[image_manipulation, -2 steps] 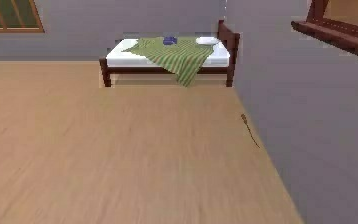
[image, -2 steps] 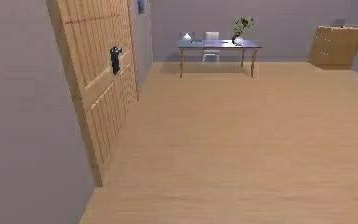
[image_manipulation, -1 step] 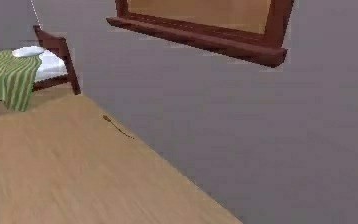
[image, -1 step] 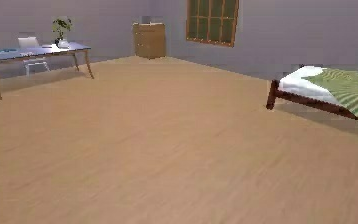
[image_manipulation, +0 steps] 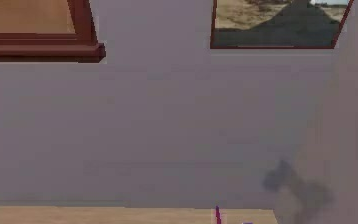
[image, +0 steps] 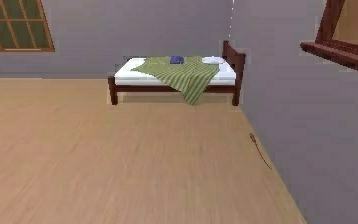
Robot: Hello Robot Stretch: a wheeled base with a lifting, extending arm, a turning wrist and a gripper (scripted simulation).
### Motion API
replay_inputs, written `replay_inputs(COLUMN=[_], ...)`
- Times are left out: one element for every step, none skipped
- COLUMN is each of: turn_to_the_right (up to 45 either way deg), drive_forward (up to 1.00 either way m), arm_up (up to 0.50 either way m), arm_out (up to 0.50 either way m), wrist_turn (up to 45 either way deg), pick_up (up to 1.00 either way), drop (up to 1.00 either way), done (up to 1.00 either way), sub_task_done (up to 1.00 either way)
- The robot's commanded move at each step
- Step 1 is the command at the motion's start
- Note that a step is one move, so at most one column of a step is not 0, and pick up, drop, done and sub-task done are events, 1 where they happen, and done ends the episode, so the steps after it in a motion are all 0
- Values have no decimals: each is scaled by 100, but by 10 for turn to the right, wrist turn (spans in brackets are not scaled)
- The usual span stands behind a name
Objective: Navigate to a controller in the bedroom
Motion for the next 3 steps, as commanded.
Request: replay_inputs(turn_to_the_right=[0,0,0], drive_forward=[25,100,100], arm_up=[0,0,0], arm_out=[0,0,0], wrist_turn=[0,0,0], pick_up=[0,0,0], drop=[0,0,0], done=[0,0,0], sub_task_done=[0,0,0])
